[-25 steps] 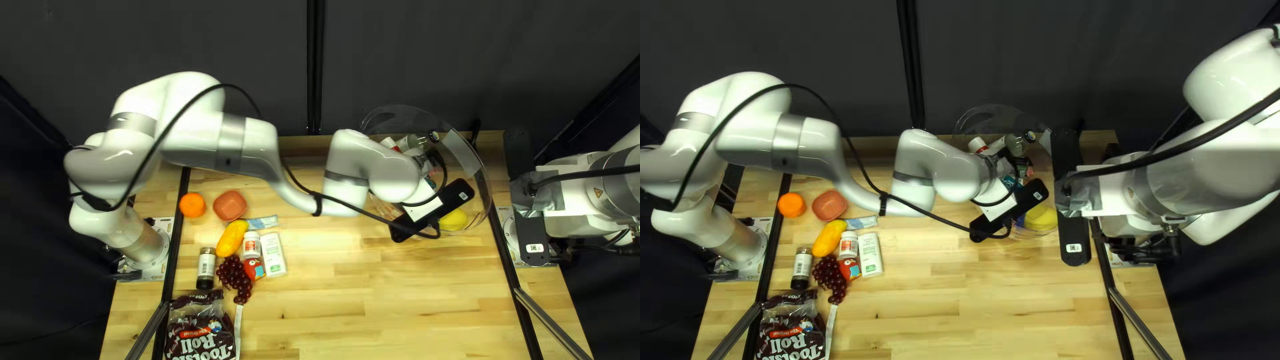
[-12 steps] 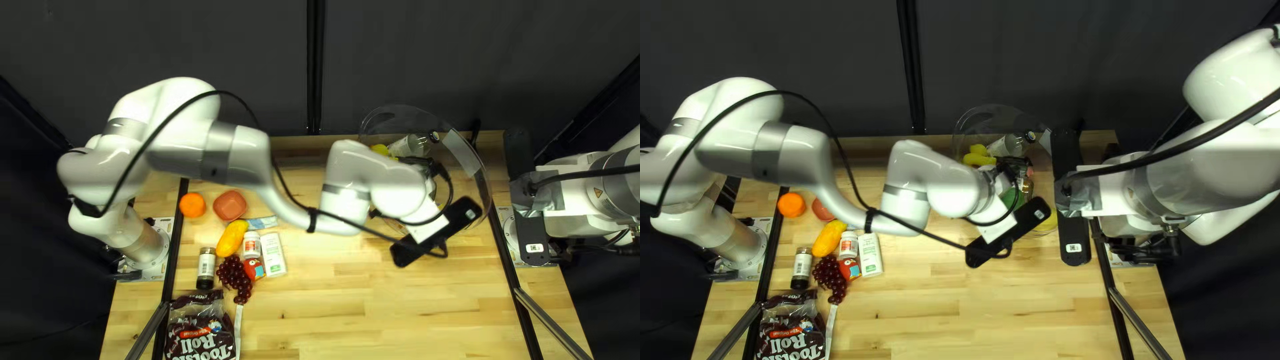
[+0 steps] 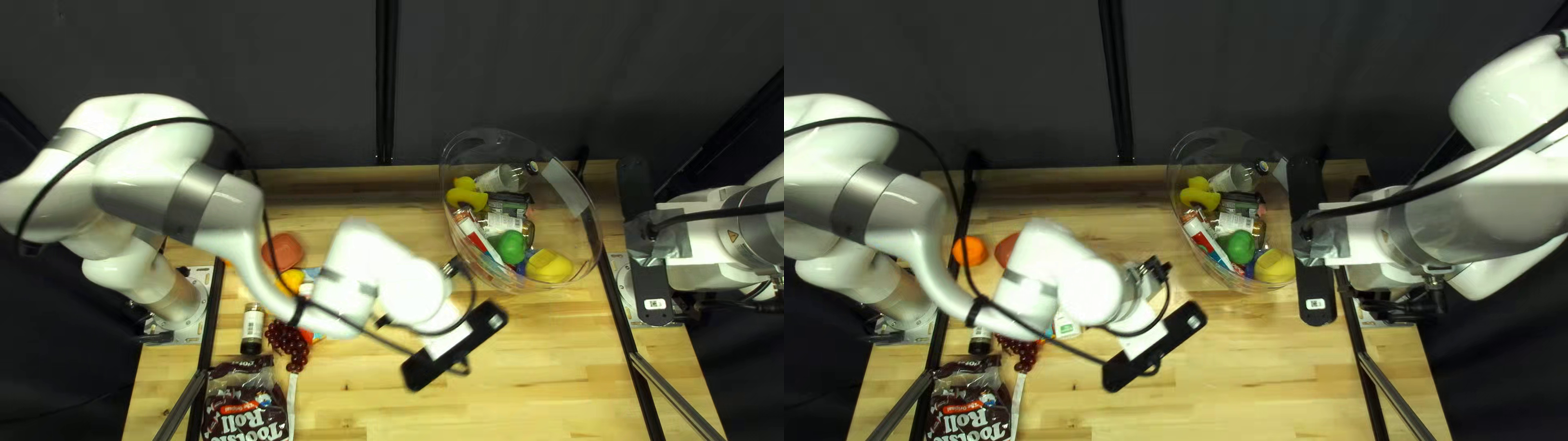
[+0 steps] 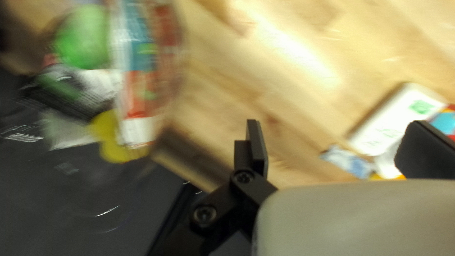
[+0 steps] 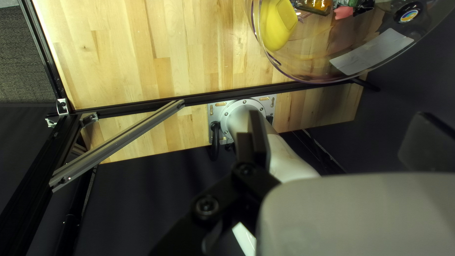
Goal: Pick up trash and place into trash bin
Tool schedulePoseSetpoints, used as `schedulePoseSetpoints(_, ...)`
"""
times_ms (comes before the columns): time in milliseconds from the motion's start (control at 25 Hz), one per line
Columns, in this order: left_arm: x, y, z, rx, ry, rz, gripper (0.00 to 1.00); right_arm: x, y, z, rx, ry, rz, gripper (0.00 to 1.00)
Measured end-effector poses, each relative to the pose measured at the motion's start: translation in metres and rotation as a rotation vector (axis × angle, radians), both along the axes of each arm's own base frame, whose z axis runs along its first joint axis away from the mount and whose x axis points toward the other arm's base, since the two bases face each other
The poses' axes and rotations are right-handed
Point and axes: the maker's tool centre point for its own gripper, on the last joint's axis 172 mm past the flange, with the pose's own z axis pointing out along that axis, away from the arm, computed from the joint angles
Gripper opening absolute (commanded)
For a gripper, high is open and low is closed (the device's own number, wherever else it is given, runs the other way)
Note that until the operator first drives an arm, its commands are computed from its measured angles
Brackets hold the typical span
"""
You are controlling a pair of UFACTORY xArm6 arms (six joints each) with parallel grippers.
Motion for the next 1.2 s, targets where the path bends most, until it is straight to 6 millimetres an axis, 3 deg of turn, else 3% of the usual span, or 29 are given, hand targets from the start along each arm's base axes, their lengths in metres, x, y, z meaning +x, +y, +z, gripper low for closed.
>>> schedulePoseSetpoints(280,-0.028,-0.001,-0.066,-0.086,0.092,-0.051,1.00,0.000,0.000,0.000,0.000,0.000,0.000,1.00)
schedulePoseSetpoints(840,-0.066,-0.022,-0.146,-0.216,0.138,-0.148,1.00,0.000,0.000,0.000,0.000,0.000,0.000,1.00)
schedulePoseSetpoints(1000,-0.081,-0.015,-0.157,-0.220,0.135,-0.140,1.00,0.000,0.000,0.000,0.000,0.000,0.000,1.00)
schedulePoseSetpoints(1200,-0.097,-0.007,-0.151,-0.222,0.114,-0.130,1.00,0.000,0.000,0.000,0.000,0.000,0.000,1.00)
